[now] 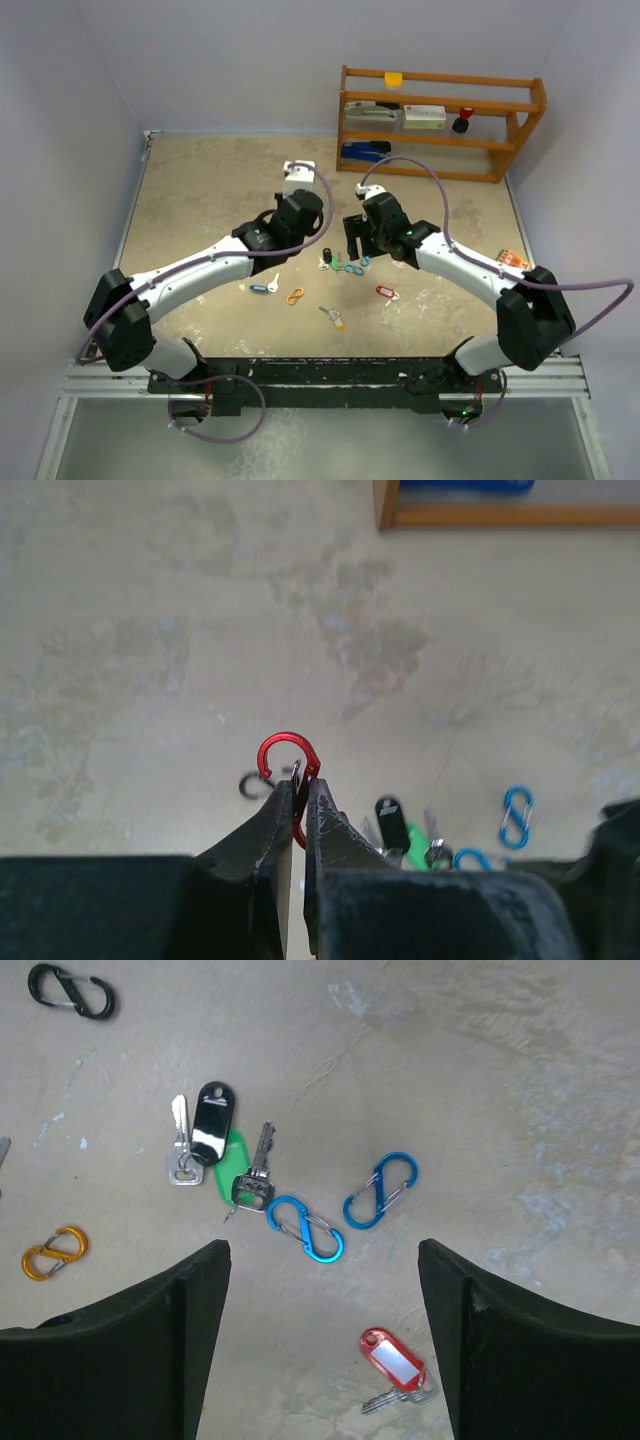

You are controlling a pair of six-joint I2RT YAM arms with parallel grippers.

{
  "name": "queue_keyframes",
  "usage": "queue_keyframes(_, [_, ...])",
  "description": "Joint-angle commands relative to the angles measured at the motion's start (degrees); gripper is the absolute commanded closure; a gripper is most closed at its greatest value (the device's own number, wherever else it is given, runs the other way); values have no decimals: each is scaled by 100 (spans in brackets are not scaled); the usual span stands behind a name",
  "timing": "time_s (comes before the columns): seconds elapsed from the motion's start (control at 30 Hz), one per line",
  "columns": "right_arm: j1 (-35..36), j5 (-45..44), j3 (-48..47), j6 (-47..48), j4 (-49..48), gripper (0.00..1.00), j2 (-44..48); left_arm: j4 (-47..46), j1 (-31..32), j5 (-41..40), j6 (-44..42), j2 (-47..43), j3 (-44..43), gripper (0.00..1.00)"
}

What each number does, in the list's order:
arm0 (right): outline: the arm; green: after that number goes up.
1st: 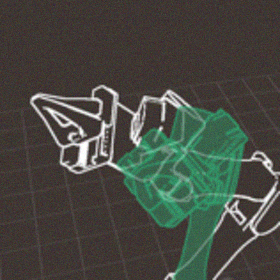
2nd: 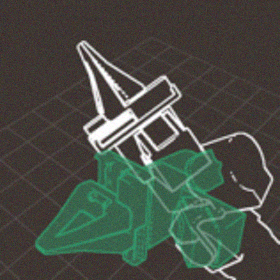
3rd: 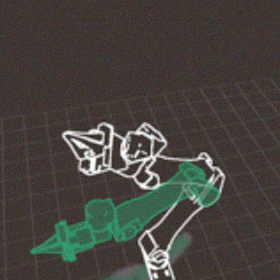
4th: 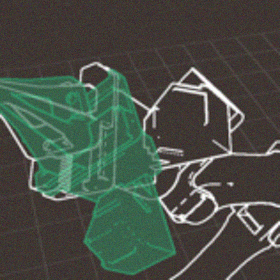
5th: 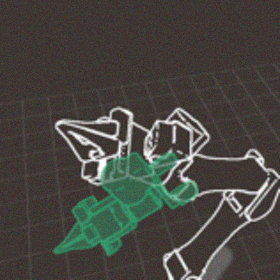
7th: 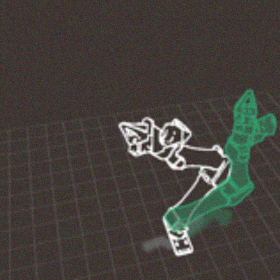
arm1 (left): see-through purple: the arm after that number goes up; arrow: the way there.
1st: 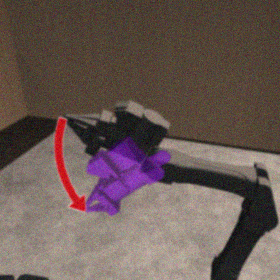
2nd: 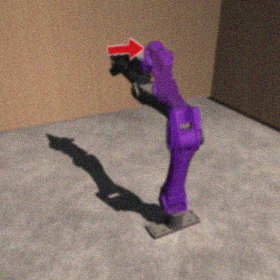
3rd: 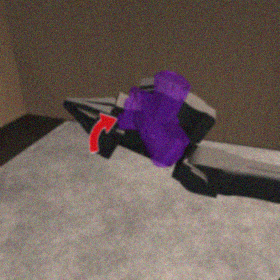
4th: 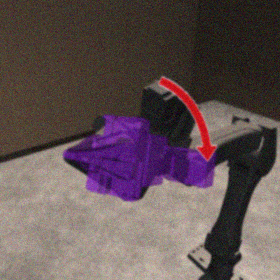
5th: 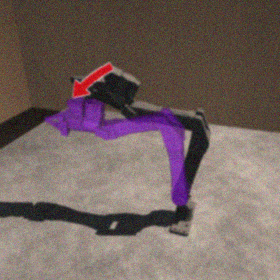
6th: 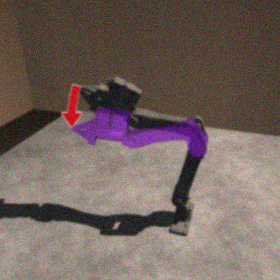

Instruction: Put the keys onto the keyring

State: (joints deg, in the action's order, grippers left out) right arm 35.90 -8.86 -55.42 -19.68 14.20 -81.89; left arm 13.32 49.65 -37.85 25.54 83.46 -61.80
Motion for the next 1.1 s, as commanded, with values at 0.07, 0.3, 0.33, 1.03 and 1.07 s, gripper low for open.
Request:
queue_keyframes(0.07, [144,655,-410,-29,76,33,-397,262,-20,-1164,-41,198,-1301,100])
queue_keyframes(0.3, [397,877,-695,-121,197,46,-984,-183,-25,-1061,158,10,-852,100])
queue_keyframes(0.33, [426,902,-758,-123,228,48,-1078,-204,-25,-1097,161,-50,-771,100])
queue_keyframes(1.03, [561,1035,-1300,-334,619,61,-2108,-242,-146,-1208,51,-443,-409,100])
queue_keyframes(1.07, [560,1036,-1304,-335,613,62,-2126,-242,-154,-1201,48,-449,-399,100])
